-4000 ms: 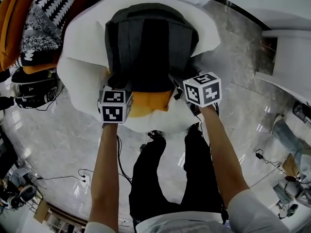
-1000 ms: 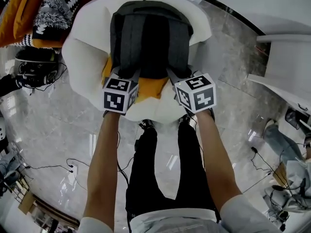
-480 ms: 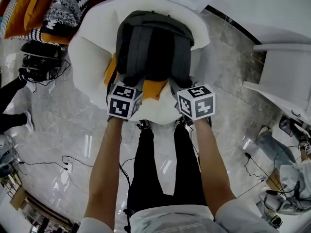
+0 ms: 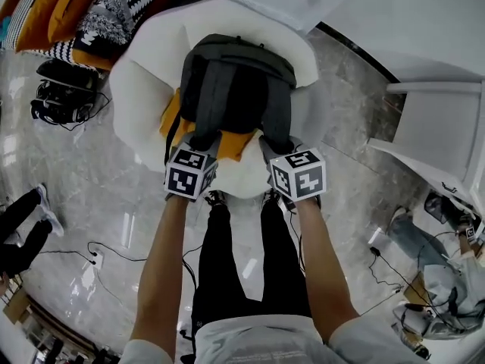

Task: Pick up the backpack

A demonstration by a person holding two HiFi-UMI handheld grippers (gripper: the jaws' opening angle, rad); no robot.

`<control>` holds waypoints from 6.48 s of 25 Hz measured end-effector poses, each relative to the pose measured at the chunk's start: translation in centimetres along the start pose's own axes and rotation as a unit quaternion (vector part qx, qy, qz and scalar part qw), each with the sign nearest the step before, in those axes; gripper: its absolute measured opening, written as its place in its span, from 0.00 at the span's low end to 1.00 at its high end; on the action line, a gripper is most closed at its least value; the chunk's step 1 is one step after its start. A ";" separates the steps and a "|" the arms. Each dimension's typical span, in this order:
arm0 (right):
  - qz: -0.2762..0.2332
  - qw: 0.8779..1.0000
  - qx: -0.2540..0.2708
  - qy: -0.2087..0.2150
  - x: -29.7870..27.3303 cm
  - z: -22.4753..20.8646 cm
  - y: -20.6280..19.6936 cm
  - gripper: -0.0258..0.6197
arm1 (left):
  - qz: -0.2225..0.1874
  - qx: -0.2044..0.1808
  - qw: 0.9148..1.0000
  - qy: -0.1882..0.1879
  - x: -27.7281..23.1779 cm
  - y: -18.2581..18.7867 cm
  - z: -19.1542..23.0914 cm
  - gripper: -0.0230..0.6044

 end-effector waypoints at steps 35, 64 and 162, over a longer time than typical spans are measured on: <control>0.036 0.999 0.010 0.007 8.7 3.2 -1.2 0.09 | -0.017 0.063 0.998 -0.016 8.0 0.0 -6.2 0.13; 0.039 0.998 0.040 0.016 13.0 6.2 1.1 0.09 | -0.054 0.055 0.997 0.014 14.6 3.0 -8.6 0.13; -0.273 0.941 0.188 0.071 38.7 17.0 21.9 0.09 | -0.344 -0.138 0.923 0.100 41.8 25.4 -13.3 0.12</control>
Point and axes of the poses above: the fingertips, and each gripper's own axes: x backward along the fingers, z to its left, y out of its top, the point moved 6 cm from there along x, backward along the fingers, and after that the axes turned 4 degrees about z, right-handed, at the moved point
